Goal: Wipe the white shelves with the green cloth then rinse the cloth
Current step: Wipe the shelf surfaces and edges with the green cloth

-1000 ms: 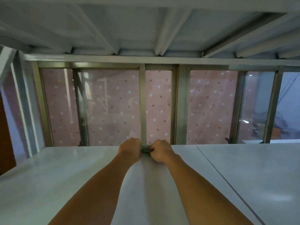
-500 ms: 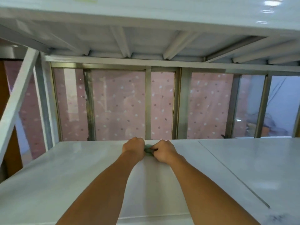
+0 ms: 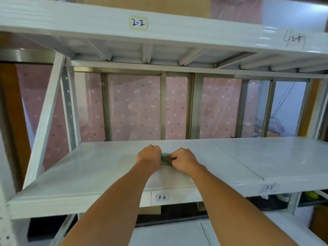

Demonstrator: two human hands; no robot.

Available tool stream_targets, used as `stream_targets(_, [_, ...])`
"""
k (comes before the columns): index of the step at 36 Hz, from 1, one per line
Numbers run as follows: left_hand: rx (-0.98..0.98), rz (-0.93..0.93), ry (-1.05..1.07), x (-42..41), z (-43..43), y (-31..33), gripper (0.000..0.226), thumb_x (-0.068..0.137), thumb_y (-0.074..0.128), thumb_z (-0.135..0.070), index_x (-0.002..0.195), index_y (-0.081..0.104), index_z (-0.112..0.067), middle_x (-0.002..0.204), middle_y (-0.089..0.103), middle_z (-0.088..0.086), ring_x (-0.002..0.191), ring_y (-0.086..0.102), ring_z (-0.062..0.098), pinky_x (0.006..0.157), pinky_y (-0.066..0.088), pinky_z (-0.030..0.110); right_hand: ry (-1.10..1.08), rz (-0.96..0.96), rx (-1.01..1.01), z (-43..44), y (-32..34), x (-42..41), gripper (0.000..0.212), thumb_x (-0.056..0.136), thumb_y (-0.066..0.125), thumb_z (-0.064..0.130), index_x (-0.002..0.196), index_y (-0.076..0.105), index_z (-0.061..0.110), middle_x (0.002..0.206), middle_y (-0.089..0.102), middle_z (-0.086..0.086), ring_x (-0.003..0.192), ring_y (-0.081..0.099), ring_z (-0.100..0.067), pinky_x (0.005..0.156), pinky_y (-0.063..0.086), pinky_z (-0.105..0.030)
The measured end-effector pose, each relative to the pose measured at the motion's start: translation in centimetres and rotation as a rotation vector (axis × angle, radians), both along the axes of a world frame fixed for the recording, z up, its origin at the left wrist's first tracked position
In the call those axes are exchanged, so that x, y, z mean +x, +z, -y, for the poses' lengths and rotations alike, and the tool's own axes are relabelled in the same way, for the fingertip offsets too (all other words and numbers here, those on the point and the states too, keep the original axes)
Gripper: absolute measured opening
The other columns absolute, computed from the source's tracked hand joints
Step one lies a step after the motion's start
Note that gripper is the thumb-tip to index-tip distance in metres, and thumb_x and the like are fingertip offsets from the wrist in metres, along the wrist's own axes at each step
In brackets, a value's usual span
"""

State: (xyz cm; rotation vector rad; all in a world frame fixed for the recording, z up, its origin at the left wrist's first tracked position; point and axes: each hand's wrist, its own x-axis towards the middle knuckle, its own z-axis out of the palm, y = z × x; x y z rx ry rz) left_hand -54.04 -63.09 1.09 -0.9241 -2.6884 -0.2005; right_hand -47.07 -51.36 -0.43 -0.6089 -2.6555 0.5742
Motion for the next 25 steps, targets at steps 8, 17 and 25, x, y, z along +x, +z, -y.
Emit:
stream_targets(8, [0.015,0.016,-0.040,3.0,3.7,0.0,0.025,0.094,0.053,-0.016,0.117,0.058,-0.011,0.118,0.059,0.011,0.109,0.059,0.028,0.084,0.048,0.034,0.004,-0.001,0.003,3.5,0.0,3.4,0.029,0.096,0.058,0.021,0.119,0.074,0.027,0.110,0.071,-0.003,0.095,0.061,-0.023,0.083,0.050,-0.027])
stream_targets(17, [0.021,0.031,-0.028,6.5,7.3,0.3,0.012,0.092,0.055,-0.015,0.102,0.060,-0.012,0.087,0.053,0.003,0.079,0.054,0.019,0.068,0.047,0.028,0.023,0.018,0.031,6.5,-0.1,5.7,0.028,0.095,0.058,0.020,0.117,0.074,0.025,0.102,0.071,-0.002,0.089,0.062,-0.020,0.075,0.050,-0.025])
stream_targets(25, [0.030,0.047,0.034,8.4,9.6,0.4,0.012,0.091,0.059,-0.015,0.103,0.060,-0.013,0.087,0.052,0.003,0.079,0.054,0.019,0.070,0.048,0.028,0.067,0.075,0.086,8.7,0.4,6.4,0.027,0.095,0.058,0.024,0.116,0.075,0.021,0.101,0.069,-0.004,0.088,0.063,-0.020,0.080,0.054,-0.028])
